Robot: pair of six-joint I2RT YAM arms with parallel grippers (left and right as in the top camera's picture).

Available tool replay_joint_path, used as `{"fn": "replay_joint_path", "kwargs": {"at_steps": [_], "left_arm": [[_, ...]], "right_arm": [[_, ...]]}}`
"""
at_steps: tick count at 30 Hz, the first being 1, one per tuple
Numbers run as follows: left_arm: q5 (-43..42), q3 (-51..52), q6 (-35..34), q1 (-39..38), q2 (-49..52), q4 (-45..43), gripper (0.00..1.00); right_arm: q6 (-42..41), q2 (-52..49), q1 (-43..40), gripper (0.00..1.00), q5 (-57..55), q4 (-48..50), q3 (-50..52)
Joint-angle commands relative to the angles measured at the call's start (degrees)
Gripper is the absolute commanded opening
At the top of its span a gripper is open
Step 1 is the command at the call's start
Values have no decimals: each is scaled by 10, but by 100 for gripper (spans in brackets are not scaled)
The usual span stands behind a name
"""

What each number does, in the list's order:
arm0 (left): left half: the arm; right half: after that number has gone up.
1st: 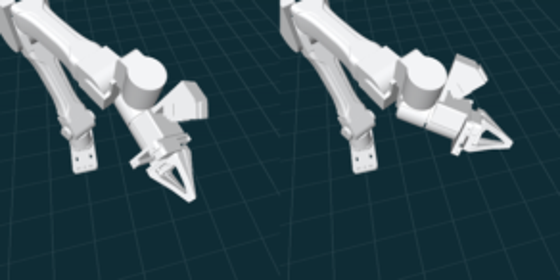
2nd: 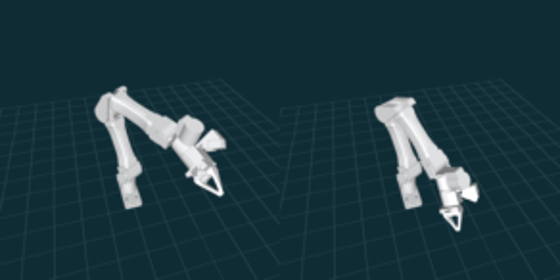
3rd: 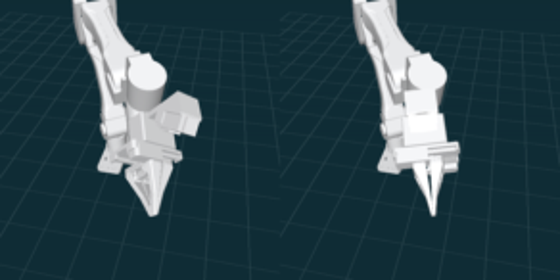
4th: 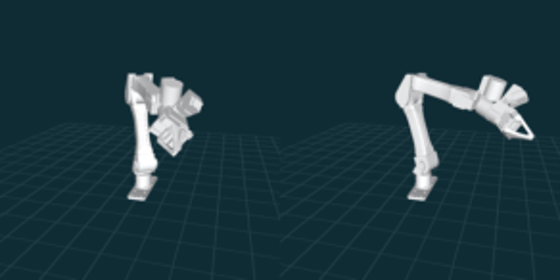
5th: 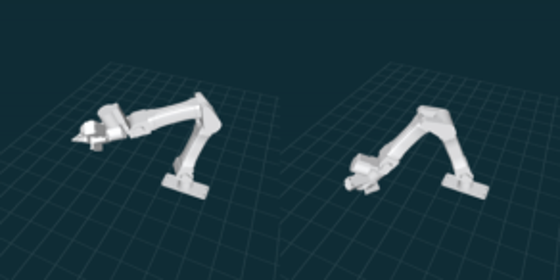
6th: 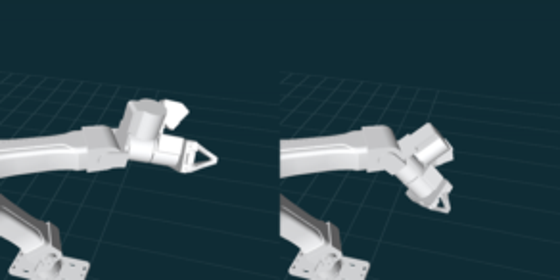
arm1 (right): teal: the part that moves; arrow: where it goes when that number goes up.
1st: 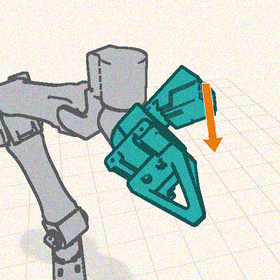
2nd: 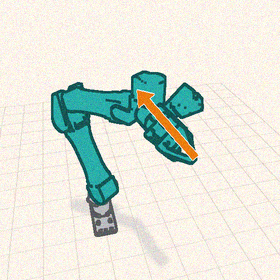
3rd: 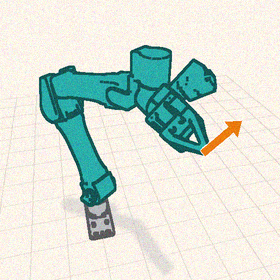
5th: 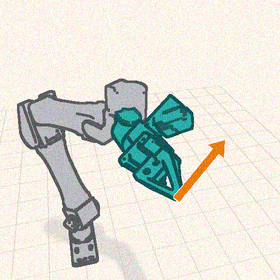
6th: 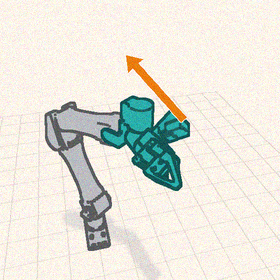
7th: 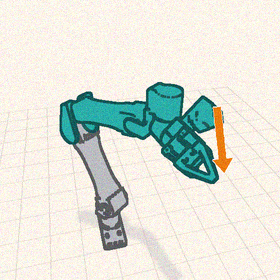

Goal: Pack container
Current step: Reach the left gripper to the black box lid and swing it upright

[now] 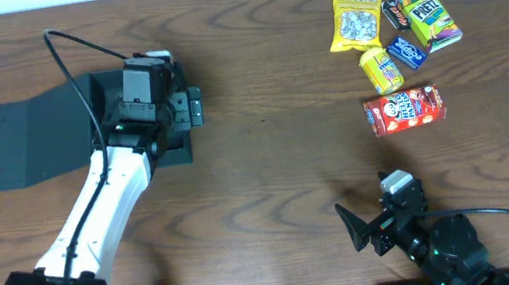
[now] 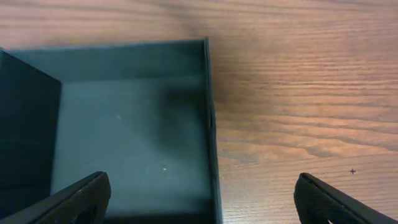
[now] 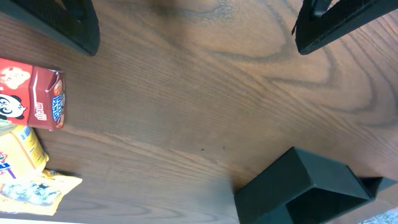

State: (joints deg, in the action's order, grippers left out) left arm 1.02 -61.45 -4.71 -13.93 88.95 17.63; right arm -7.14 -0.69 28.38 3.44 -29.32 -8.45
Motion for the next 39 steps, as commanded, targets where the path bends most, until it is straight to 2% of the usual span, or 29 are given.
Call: {"fn": "replay_joint_path", "kwargs": {"at_steps": [1, 9, 15, 17, 22, 26, 27, 32, 35, 39], "left_arm": [[-41, -10, -26, 1, 12, -3, 95], [-51, -10, -31, 0, 72, -3, 95], [-51, -10, -31, 0, 113, -4, 100], [-51, -10, -31, 0, 123, -8, 89], [-51, -10, -30, 0, 132, -19, 44], [-51, -10, -30, 0, 133, -21, 11], [-51, -10, -30, 0, 133, -22, 6], [-69, -10, -22, -3, 133, -21, 6], [-126, -10, 40, -13, 133, -20, 6], [-151, -11, 101, -42, 132, -9, 5]], "right_arm": [[4, 4, 5, 99, 2, 0, 4], [4, 4, 5, 99, 2, -1, 4], [4, 4, 5, 99, 2, 0, 4], [4, 4, 5, 99, 2, 0, 4], [4, 4, 5, 99, 2, 0, 4], [4, 4, 5, 99, 2, 0, 4], [4, 4, 5, 99, 2, 0, 4], [4, 4, 5, 99, 2, 0, 4], [4, 4, 5, 99, 2, 0, 4], [4, 4, 5, 99, 2, 0, 4]]}}
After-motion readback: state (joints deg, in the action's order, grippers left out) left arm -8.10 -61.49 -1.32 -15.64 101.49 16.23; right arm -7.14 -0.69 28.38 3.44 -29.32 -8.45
